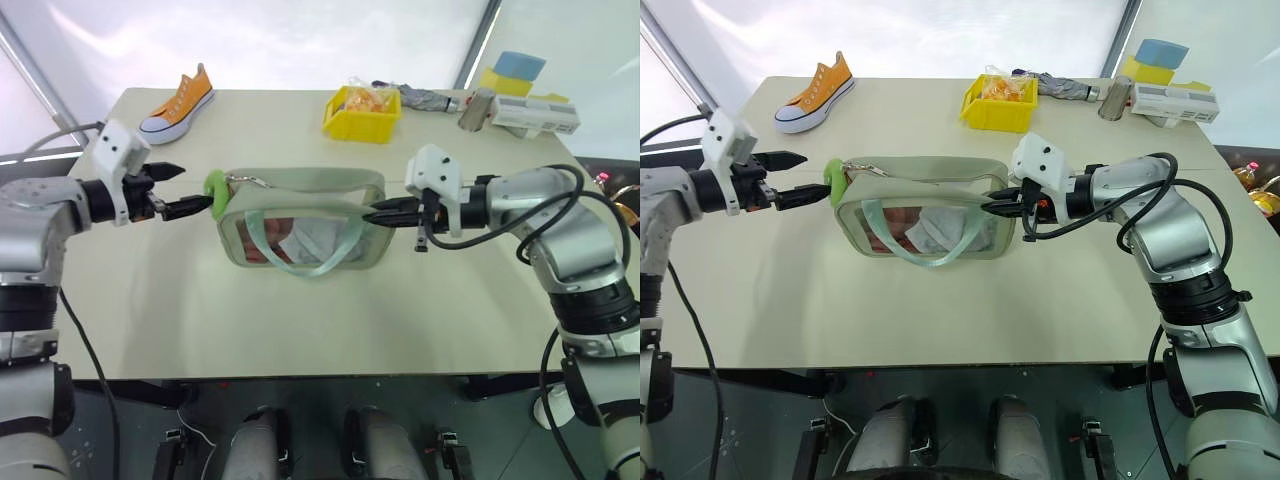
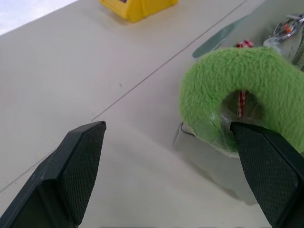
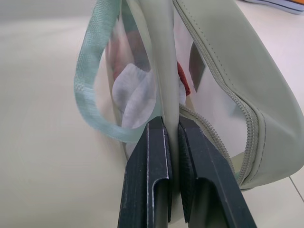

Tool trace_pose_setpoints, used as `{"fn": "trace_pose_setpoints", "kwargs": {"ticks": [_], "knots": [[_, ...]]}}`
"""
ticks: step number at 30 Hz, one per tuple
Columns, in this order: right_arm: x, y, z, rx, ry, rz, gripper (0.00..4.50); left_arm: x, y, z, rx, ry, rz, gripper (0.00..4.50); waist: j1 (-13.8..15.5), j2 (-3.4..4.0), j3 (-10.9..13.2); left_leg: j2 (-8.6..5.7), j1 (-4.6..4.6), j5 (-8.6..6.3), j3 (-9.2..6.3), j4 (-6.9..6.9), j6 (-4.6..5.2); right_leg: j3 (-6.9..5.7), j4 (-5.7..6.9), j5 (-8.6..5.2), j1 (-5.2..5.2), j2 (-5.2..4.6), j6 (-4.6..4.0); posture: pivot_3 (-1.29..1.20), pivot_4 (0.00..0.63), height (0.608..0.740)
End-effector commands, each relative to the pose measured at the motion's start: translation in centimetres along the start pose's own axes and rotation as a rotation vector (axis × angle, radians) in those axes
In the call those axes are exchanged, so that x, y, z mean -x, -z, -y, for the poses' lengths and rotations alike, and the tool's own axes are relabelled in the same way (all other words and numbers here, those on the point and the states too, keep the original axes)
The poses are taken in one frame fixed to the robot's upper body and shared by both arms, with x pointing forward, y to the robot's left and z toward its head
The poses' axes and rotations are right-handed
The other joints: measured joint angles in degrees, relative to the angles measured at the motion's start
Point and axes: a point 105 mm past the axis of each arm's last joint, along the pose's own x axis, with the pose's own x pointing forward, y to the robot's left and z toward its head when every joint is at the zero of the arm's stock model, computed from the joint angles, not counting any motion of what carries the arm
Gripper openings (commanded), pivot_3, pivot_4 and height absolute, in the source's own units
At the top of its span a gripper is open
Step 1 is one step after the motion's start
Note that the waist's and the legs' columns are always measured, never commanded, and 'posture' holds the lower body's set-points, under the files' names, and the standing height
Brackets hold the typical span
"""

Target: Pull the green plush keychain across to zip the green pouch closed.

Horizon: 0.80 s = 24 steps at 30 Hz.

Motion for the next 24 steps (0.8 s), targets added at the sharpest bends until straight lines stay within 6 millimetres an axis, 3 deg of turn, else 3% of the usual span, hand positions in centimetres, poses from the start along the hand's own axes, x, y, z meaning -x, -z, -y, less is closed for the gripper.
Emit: {"fn": "trace_pose_setpoints", "kwargs": {"ticks": [1, 4, 7, 14, 18, 21, 24], "knots": [[0.1, -0.9, -0.2, 0.029, -0.006, 0.021, 0.03, -0.7, -0.8, -0.2, -0.031, -0.009, 0.03, 4.5, 0.0, 0.0, 0.0, 0.0, 0.0, 0.0, 0.0, 0.0, 0.0, 0.0, 0.0, 0.0, 0.0, 0.0, 0.0, 0.0, 0.15, 0.74], [0.0, -0.8, -0.2, 0.028, -0.006, 0.019, 0.03, -1.5, -0.9, -0.1, -0.01, -0.005, 0.056, 4.5, 0.02, 0.0, 0.0, 0.0, 0.01, 0.0, 0.0, 0.0, 0.0, 0.0, 0.0, 0.0, 0.02, 0.0, 0.0, 0.0, 0.15, 0.74], [0.0, -0.7, -0.2, 0.027, -0.004, 0.014, 0.0, -2.0, -1.9, 0.3, 0.006, 0.01, 0.098, 3.72, 0.02, 0.0, 0.0, 0.0, 0.01, 0.0, -0.01, 0.02, 0.0, 0.0, 0.0, 0.0, 0.02, 0.0, 0.0, 0.0, 0.15, 0.74], [0.0, -0.7, 0.2, 0.031, 0.014, 0.014, 0.0, -2.0, -2.8, 1.2, 0.021, 0.071, 0.129, 0.23, 0.0, 0.0, 0.0, 0.0, 0.01, 0.0, -0.02, 0.02, 0.0, 0.0, 0.0, 0.0, 0.03, 0.0, 0.0, 0.0, 0.15, 0.74], [-0.1, -0.8, 0.4, 0.033, 0.019, 0.017, 0.0, -1.6, -3.3, 0.9, -0.003, 0.05, 0.132, 0.05, 0.0, 0.0, 0.0, 0.0, 0.01, 0.0, -0.02, 0.02, 0.0, 0.0, 0.0, 0.0, 0.03, 0.0, 0.0, 0.0, 0.15, 0.74], [0.0, -0.7, 0.6, 0.039, 0.03, 0.014, 0.0, -0.7, -6.0, 0.6, -0.001, 0.066, 0.205, 0.05, -0.02, -0.01, 0.0, 0.0, 0.0, 0.0, -0.02, 0.02, 0.0, -0.01, 0.0, 0.0, 0.02, 0.0, 0.0, 0.0, 0.15, 0.74], [-0.1, -0.8, 0.9, 0.044, 0.036, 0.016, 0.0, -1.0, -8.2, 2.4, -0.035, 0.168, 0.245, 0.05, -0.02, -0.01, 0.0, 0.0, 0.0, 0.0, -0.02, 0.03, 0.0, -0.01, 0.0, 0.0, 0.03, 0.01, 0.0, 0.0, 0.15, 0.74]]}}
